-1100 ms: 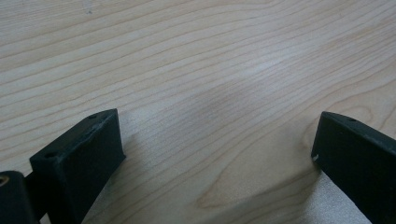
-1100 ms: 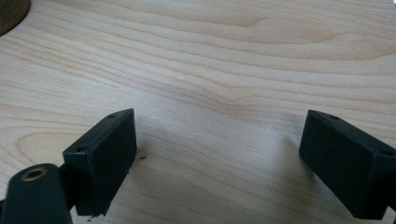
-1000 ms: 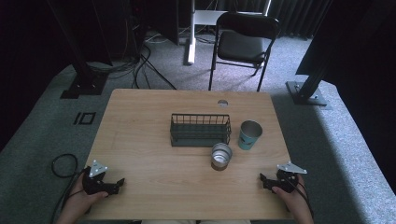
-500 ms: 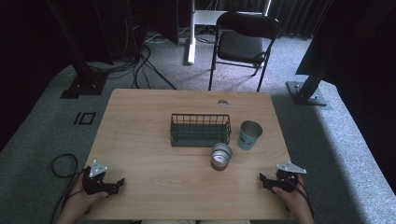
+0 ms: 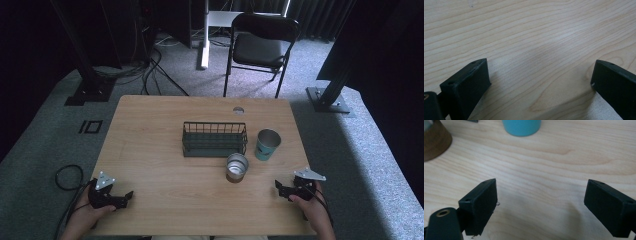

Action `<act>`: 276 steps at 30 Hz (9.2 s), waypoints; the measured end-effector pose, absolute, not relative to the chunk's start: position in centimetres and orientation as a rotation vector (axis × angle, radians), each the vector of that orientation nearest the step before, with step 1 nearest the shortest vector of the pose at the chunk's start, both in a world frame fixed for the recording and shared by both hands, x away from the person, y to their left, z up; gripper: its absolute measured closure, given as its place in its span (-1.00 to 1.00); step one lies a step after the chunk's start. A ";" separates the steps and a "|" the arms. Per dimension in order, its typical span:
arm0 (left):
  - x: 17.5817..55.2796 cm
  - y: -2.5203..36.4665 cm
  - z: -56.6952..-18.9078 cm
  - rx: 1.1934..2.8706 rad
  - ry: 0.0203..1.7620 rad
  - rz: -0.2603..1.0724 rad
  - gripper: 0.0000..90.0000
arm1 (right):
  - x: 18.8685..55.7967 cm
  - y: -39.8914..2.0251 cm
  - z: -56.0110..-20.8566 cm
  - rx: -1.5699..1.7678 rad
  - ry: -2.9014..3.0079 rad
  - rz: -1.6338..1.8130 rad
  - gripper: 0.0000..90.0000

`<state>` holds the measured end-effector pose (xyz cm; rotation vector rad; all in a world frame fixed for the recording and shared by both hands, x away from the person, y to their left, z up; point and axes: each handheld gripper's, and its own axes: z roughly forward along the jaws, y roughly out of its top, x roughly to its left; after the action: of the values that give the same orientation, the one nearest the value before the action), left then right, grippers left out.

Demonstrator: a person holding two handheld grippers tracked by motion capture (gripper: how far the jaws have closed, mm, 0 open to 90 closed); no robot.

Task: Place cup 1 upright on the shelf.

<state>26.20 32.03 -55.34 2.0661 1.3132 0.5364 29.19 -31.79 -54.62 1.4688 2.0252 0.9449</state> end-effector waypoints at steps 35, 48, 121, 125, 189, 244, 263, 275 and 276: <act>26.2 32.0 -55.3 2.067 1.313 0.536 -0.94 | 33.1 -30.1 -53.1 1.416 1.950 1.037 -0.75; 26.2 32.0 -55.3 2.065 1.313 0.536 -0.94 | 33.9 -29.4 -52.4 1.371 1.921 1.110 -0.75; 26.2 32.0 -55.3 2.066 1.313 0.535 -0.94 | 39.0 -27.1 -49.6 1.299 1.758 1.251 -0.70; 26.2 32.0 -55.3 2.067 1.313 0.536 -0.94 | 39.0 -27.1 -48.6 1.293 1.748 1.265 -0.70; 26.2 32.0 -55.3 2.067 1.313 0.536 -0.94 | 41.7 -16.9 -42.0 1.021 1.880 1.442 -0.70; 26.2 32.0 -55.3 2.067 1.313 0.536 -0.94 | 43.5 -15.3 -47.7 0.999 1.982 1.448 -0.70; 26.2 32.0 -55.3 2.067 1.313 0.536 -0.94 | 42.9 -16.3 -47.3 0.981 2.009 1.458 -0.75; 26.2 32.0 -55.3 2.068 1.313 0.536 -0.94 | 42.4 -17.1 -47.1 0.963 2.003 1.452 -0.75; 26.2 32.0 -55.3 2.066 1.313 0.536 -0.94 | 42.4 -17.2 -47.1 0.958 2.003 1.452 -0.75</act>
<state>26.20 32.03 -55.34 2.0664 1.3130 0.5358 42.38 -17.17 -47.11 0.9583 2.0026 1.4518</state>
